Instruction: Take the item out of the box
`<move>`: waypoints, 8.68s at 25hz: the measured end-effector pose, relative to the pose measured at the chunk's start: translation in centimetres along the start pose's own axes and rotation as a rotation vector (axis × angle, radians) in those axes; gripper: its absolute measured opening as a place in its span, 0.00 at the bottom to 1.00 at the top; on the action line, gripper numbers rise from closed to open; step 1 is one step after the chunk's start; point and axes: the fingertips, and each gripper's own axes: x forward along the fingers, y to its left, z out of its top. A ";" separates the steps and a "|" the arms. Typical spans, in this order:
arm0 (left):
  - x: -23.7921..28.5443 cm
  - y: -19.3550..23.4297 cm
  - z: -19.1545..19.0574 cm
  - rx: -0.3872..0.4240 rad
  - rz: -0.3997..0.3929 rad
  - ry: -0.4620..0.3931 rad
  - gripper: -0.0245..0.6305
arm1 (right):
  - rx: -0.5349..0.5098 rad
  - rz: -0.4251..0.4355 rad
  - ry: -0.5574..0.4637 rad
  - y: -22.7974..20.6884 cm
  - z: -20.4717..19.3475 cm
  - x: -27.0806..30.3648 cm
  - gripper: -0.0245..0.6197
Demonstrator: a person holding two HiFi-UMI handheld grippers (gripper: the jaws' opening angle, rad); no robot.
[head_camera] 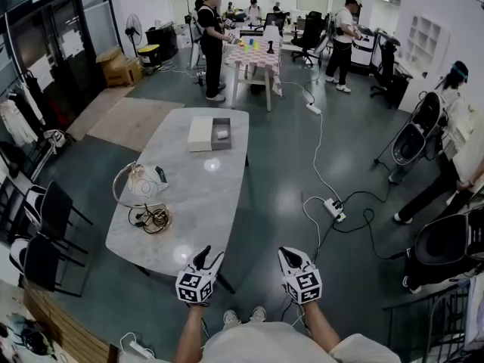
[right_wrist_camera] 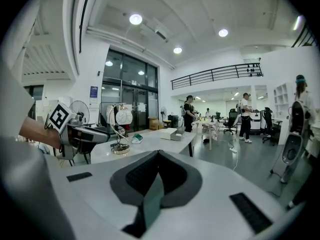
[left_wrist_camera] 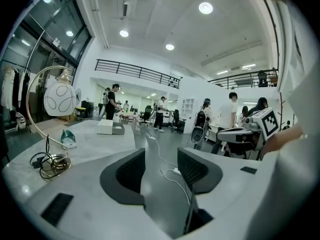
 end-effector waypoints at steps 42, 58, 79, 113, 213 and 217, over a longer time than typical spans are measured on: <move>17.6 7.7 3.1 -0.038 0.014 -0.012 0.31 | -0.039 0.059 0.038 -11.5 2.2 14.7 0.04; 27.4 16.4 8.9 -0.050 0.019 -0.038 0.31 | -0.082 0.068 0.046 -17.2 7.7 26.4 0.04; 31.4 20.2 9.0 -0.065 0.027 0.003 0.31 | -0.046 0.063 0.077 -19.6 7.3 30.6 0.04; 47.0 31.8 15.0 -0.092 0.223 0.084 0.31 | 0.006 0.234 0.074 -33.3 11.5 50.1 0.04; 63.9 41.3 3.3 0.985 -0.282 1.055 0.39 | 0.089 0.343 0.310 -38.9 7.3 61.3 0.04; 64.1 41.6 2.4 0.953 -0.307 1.085 0.39 | 0.090 0.343 0.316 -38.9 7.1 61.2 0.04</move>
